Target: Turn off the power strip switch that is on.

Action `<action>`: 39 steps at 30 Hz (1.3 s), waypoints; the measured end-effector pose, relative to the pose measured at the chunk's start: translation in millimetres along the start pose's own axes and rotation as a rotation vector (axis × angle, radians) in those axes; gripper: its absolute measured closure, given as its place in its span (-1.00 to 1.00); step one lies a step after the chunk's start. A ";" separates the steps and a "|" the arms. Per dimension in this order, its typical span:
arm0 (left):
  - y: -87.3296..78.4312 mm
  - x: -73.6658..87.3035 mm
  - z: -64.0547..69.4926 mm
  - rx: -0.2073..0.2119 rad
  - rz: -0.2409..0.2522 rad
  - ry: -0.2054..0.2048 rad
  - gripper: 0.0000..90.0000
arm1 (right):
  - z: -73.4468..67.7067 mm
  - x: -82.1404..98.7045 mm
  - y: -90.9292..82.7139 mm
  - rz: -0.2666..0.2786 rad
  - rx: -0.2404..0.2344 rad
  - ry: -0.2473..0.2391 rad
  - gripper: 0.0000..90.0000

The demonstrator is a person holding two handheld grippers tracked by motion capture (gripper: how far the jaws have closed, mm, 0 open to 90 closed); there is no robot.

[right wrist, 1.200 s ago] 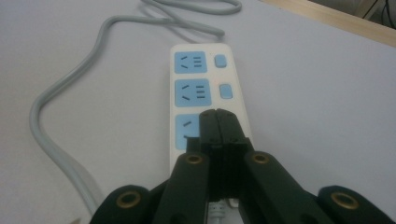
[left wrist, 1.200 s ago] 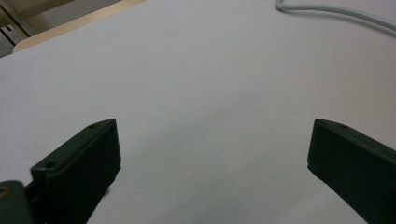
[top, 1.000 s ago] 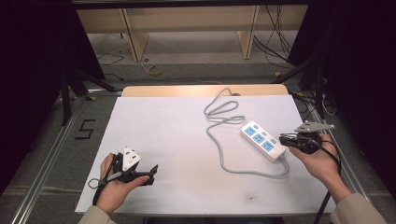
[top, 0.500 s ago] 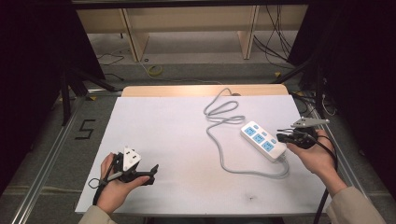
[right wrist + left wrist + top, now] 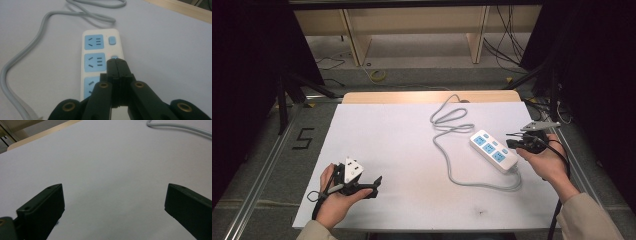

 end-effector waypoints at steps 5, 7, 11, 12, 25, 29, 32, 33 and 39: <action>0.0 -0.2 -0.1 0.000 0.000 0.001 -0.95 | 1.0 -1.3 2.8 -0.010 0.000 0.001 1.00; 0.0 -0.2 0.0 0.001 0.000 0.001 -0.95 | 2.5 -2.5 4.6 -0.011 0.001 0.003 1.00; 0.2 -0.3 0.1 0.001 0.001 0.000 -0.95 | 4.4 -3.7 6.1 -0.015 0.000 0.009 1.00; 0.2 -0.3 0.1 0.001 0.001 0.000 -0.95 | 5.0 -3.8 6.8 -0.016 0.000 0.008 1.00; 0.8 -0.7 1.0 0.002 0.007 -0.002 -0.95 | 11.1 -8.5 13.8 -0.032 0.000 0.017 1.00; 0.9 -0.9 0.9 0.001 0.006 -0.002 -0.95 | 11.8 -10.1 15.8 -0.036 -0.001 0.011 1.00; 0.9 -0.9 1.1 0.001 0.006 -0.001 -0.95 | 12.0 -12.0 18.2 -0.039 -0.003 0.005 1.00; 0.9 -1.0 1.1 0.002 0.006 -0.001 -0.95 | 12.2 -13.2 19.5 -0.043 -0.005 0.006 1.00; 1.1 -1.1 1.4 0.001 0.007 -0.001 -0.95 | 13.4 -14.3 24.5 -0.056 -0.008 0.005 1.00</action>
Point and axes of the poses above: each handheld gripper's, and its own axes: y roughly forward along the jaws, x roughly out of its underside, z roughly to its right, the point moved 3 cm from there along y, roughly forward along the jaws, and after that the axes turned 7 degrees about -y, right-handed, at the moved point
